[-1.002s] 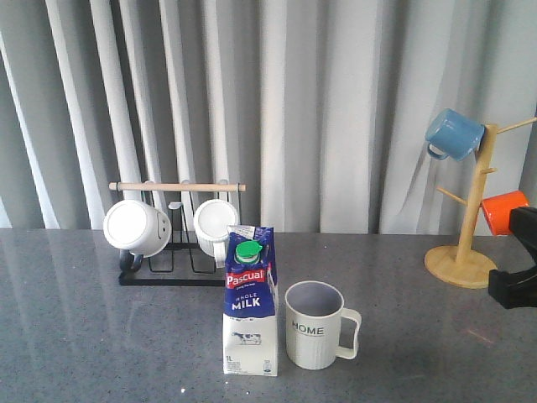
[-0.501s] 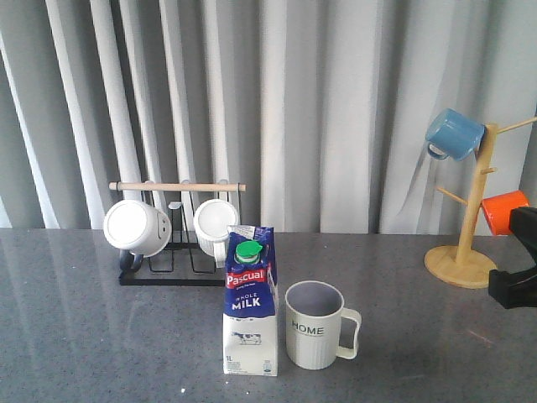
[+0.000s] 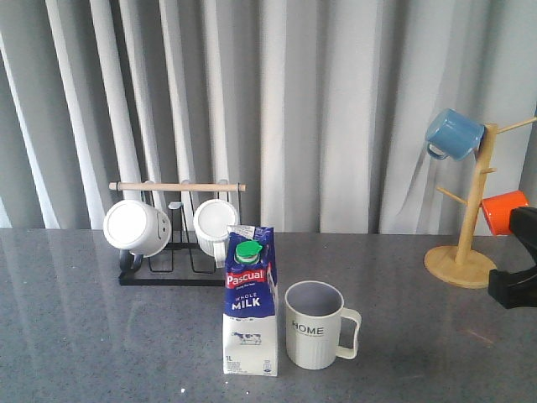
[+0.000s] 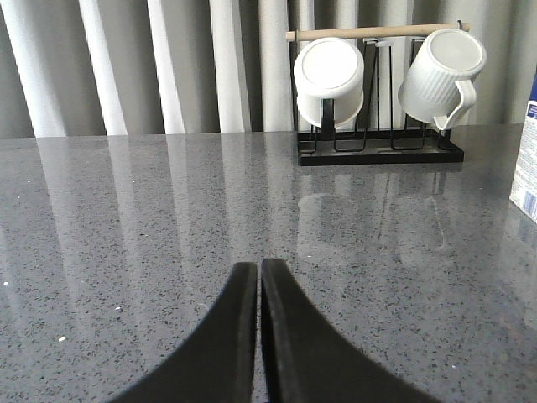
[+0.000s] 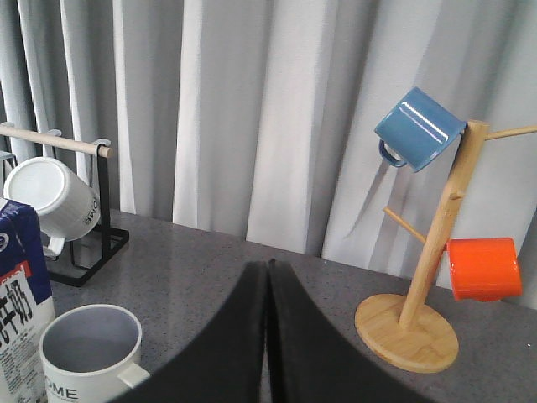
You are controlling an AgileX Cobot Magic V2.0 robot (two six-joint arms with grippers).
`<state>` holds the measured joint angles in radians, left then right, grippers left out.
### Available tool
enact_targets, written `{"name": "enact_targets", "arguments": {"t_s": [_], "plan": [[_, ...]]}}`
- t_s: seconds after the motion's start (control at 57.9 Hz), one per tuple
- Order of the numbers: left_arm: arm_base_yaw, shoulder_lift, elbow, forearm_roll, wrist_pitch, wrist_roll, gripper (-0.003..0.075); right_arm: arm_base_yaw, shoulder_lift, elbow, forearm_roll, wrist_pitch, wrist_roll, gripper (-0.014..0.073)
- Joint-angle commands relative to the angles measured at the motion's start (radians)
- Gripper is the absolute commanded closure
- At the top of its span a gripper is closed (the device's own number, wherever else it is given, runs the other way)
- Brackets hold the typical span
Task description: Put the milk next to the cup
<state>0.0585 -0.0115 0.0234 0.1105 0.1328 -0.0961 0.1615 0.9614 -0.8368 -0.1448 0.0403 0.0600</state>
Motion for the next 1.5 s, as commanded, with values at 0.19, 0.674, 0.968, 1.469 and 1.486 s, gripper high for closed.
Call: {"name": "enact_targets", "arguments": {"t_s": [0.19,0.674,0.968,1.469,1.486], "plan": [[0.001,-0.012,-0.021,-0.002,-0.065,-0.001,0.0726,-0.007,-0.045,-0.026,0.011,-0.051,-0.006,0.0602],[0.001,-0.012,-0.021,-0.002,-0.065,-0.001,0.0726,-0.157,-0.573,0.495,0.152,-0.099,-0.130,0.0602],[0.001,-0.012,-0.021,-0.002,-0.065,-0.001,0.0726,-0.166,-0.873,0.736,0.099,-0.099,-0.130,0.0602],[0.001,-0.012,-0.021,-0.002,-0.065,-0.001,0.0726,-0.165,-0.988,0.875,0.104,-0.114,-0.130,0.0602],[0.001,-0.012,-0.021,-0.002,-0.065,-0.001,0.0726,-0.165,-0.988,0.875,0.108,-0.114,-0.130,0.0602]]}}
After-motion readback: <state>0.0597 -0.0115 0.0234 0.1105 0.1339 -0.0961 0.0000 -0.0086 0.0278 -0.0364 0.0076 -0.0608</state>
